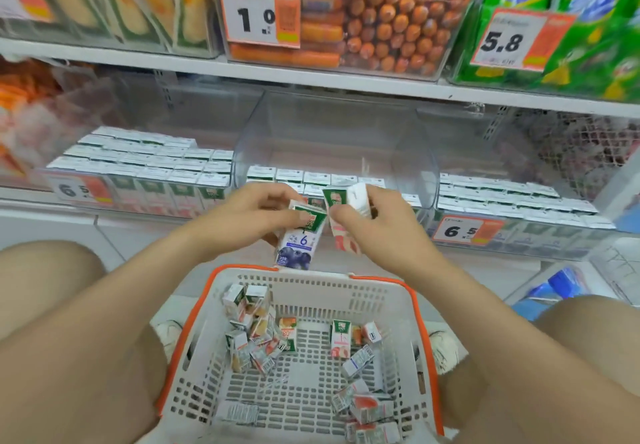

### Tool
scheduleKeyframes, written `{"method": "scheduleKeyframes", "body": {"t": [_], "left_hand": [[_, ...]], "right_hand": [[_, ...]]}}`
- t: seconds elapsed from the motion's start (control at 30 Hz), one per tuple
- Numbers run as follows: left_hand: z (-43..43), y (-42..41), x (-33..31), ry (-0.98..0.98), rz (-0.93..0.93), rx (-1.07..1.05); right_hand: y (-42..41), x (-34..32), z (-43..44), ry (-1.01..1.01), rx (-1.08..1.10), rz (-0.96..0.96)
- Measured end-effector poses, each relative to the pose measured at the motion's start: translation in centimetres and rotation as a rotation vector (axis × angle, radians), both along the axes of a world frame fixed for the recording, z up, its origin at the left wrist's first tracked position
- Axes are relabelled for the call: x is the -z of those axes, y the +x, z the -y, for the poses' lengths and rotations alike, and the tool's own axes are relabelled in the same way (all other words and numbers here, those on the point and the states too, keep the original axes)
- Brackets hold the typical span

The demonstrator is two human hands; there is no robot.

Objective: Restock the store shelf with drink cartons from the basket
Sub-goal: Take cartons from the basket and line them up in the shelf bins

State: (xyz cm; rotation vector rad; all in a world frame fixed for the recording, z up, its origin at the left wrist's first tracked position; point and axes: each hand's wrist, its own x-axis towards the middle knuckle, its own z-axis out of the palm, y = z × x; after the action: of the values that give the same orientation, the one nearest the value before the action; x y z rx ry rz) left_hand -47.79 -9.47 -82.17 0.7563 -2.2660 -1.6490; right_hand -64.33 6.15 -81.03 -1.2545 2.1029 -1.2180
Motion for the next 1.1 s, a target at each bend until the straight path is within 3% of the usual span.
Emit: {"method": "scheduleKeyframes", "body": {"t": [0.1,0.23,0.47,0.63,0.73,0.87,1.1], "left_hand": [[0.7,0.9,-1.0,-0.032,-0.09,-0.102],[1.7,1.7,-0.6,-0.077,-0.127,-0.248],[5.1,5.0,-0.6,-0.329,-0.145,-0.537],[9.1,7.1,0.1,-0.338,0.044,-0.743],[9.8,7.6,0.0,-0.328,0.129,-0.772],[10.7,7.8,0.9,-0.388,0.213,-0.723],[12.2,7.9,1.2,-0.342,0.164,-0.674]], "right_hand": [[-0.1,-0.7,1.4,-0.039,-0.018,0.267],[1.4,-0.4,3.3,-0.171,-0.051,0.337],[4.9,-2.2,6.7,-0.339,-0.187,-0.032],[7.2,-2.3,14.6,-0.413,-0.19,-0.445],[7.0,-1.3,20.8,-0.314,-0.181,-0.663],[7.1,-0.9,27.2,0.012,-0.132,-1.028],[8.5,-1.4,33.3,0.45,-0.312,-0.835]]}}
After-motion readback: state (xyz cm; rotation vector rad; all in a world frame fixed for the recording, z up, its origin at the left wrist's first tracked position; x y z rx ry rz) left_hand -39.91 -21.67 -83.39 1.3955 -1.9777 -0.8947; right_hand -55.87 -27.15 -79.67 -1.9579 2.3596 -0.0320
